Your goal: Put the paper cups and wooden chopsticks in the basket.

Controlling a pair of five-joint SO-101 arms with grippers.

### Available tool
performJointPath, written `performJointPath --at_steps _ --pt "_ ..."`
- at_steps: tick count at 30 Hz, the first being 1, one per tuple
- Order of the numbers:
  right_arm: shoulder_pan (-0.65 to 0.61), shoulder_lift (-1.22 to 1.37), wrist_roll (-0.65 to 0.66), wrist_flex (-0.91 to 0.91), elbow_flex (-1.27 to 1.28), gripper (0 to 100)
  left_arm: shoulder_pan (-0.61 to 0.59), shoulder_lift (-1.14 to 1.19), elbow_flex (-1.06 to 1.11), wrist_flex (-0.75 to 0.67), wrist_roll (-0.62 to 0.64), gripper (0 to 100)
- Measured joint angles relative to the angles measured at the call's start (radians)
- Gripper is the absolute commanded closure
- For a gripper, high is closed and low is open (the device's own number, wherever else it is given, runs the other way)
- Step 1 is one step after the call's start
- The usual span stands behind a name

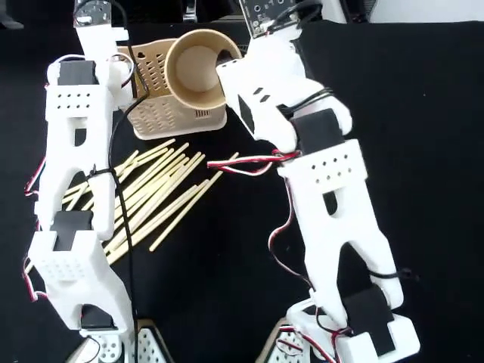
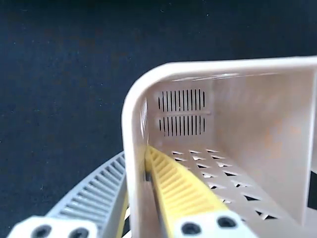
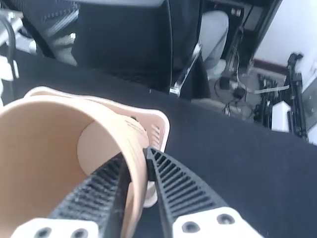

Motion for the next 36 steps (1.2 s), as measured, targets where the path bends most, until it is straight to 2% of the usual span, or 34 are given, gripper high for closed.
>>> performJointPath --at_steps 17,25,30,36 --pt "0.041 0.135 -0.002 -0.109 0.080 98.6 0.025 -0.008 0.040 0.003 -0.068 97" --pt "0.046 0.196 0.101 -0.137 0.078 98.5 0.025 -0.008 0.040 0.003 -0.069 97" --pt "0.044 0.235 0.110 -0.133 0.005 98.6 0.025 -0.008 0.040 0.003 -0.069 97" --pt "0.038 0.322 0.137 -0.041 -0.130 98.4 0.025 -0.008 0.040 0.002 -0.069 97"
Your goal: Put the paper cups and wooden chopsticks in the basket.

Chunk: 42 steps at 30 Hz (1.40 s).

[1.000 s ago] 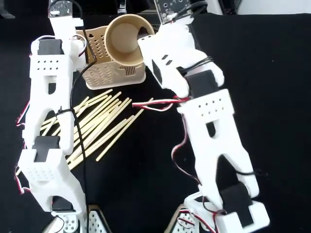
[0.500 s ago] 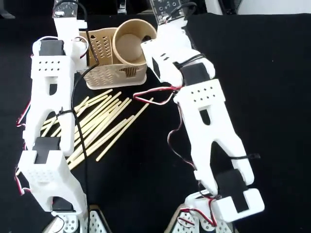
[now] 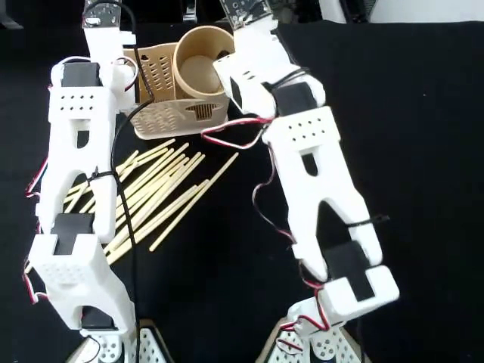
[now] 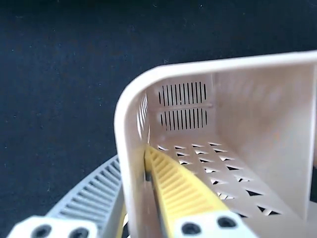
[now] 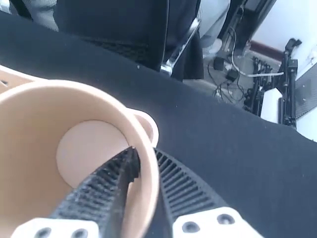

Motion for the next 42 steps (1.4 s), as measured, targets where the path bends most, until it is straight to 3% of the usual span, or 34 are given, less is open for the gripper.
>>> performJointPath --at_steps 3,7,9,19,28,34,42 --pt "-0.014 0.054 0.064 0.060 -0.054 95.5 0.000 0.000 0.003 0.002 0.000 97" --pt "-0.026 0.072 0.083 0.146 -0.126 78.5 0.000 -0.002 0.012 0.002 0.000 97" --pt "-0.035 0.074 0.068 0.180 -0.169 75.3 0.002 0.008 0.002 0.002 0.000 97" --pt "-0.032 0.046 0.052 0.325 -0.387 79.2 0.002 0.005 0.014 -0.041 0.000 97" --pt "0.037 -0.149 0.055 0.493 -0.400 79.3 0.003 0.014 -0.003 -0.157 -0.002 97" --pt "0.109 -0.273 0.080 0.600 -0.402 79.4 0.008 0.017 -0.031 -0.164 -0.003 87" --pt "0.150 -0.288 0.117 0.647 -0.402 79.4 0.009 0.017 -0.040 -0.172 -0.003 88"
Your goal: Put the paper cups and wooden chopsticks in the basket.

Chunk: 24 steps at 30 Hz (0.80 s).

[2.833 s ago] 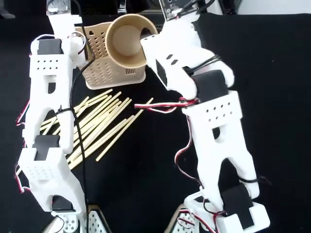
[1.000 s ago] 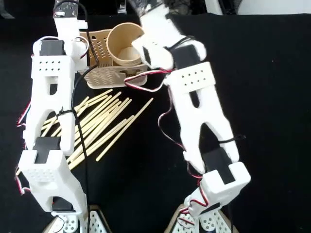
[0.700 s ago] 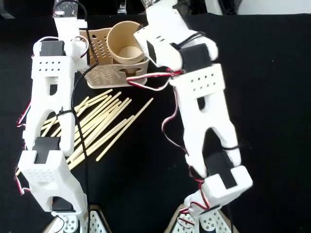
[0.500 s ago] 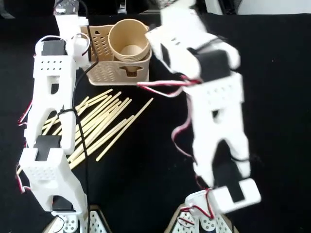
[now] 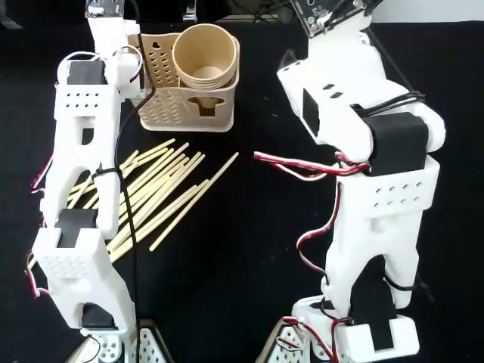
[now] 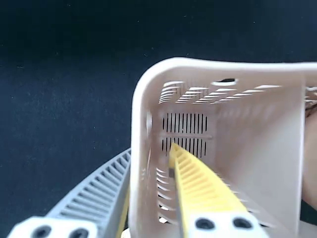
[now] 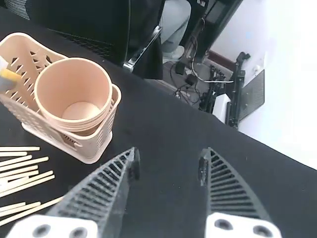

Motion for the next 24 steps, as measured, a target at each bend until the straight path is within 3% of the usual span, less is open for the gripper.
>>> performJointPath --at_steps 18,21,24 --pt "0.006 0.000 0.006 0.000 0.057 79.4 0.003 0.002 -0.295 0.002 0.000 88" --pt "0.006 -0.009 -0.038 0.026 0.058 80.0 -0.002 -0.011 -0.356 0.074 0.000 88" --pt "0.006 -0.075 -0.077 0.040 0.077 86.8 -0.034 -0.075 -0.419 0.201 0.003 88"
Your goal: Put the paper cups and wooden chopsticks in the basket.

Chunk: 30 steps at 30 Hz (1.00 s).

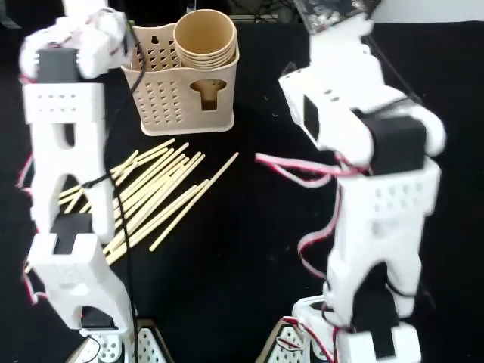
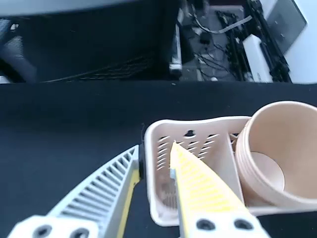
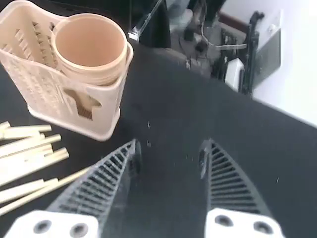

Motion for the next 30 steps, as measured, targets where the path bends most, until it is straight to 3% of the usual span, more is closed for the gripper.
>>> performJointPath --at_steps 3,7,12,17,21,26,30 --pt "0.000 -0.078 -0.037 0.002 0.044 92.6 -0.051 -0.083 -0.040 0.166 0.000 88" --pt "-0.002 -0.115 -0.055 0.002 0.192 90.2 -0.137 -0.167 -0.054 0.370 0.000 88" --pt "-0.054 -0.137 -0.055 -0.055 0.468 87.8 -0.249 -0.299 0.130 0.414 -0.058 88" --pt "-0.086 -0.287 -0.037 -0.192 0.790 87.8 -0.224 -0.522 0.517 0.411 -0.167 88" --pt "-0.086 -0.483 -0.034 -0.295 1.063 87.7 -0.207 -0.749 0.890 0.278 -0.213 87" --pt "-0.083 -0.647 0.006 -0.416 1.416 87.7 -0.184 -0.895 1.473 -0.075 -0.338 76" --pt "-0.084 -0.694 0.008 -0.551 1.672 87.7 -0.123 -0.904 1.832 -0.331 -0.405 76"
